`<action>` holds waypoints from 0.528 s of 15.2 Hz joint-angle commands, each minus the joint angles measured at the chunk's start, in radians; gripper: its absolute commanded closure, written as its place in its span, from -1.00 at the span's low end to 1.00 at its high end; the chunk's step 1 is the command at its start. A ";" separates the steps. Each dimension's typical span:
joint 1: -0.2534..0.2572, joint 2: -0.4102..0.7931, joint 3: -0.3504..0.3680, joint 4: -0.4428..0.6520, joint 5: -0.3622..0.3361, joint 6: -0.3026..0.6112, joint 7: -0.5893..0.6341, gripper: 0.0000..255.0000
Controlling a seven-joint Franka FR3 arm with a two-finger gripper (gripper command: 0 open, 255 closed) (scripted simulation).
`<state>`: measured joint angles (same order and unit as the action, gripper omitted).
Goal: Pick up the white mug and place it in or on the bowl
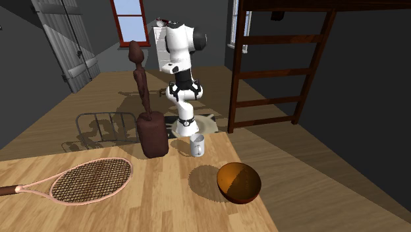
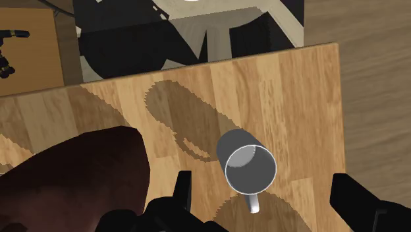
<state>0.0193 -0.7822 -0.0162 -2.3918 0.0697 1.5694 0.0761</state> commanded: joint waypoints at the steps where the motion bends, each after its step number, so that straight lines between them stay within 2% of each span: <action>1: 0.000 0.000 0.000 0.000 0.000 0.000 0.000 -1.00; 8: -0.030 0.116 0.047 -0.143 0.021 0.238 0.112 -1.00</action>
<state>-0.0038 -0.6885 0.0277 -2.5091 0.0907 1.7616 0.1760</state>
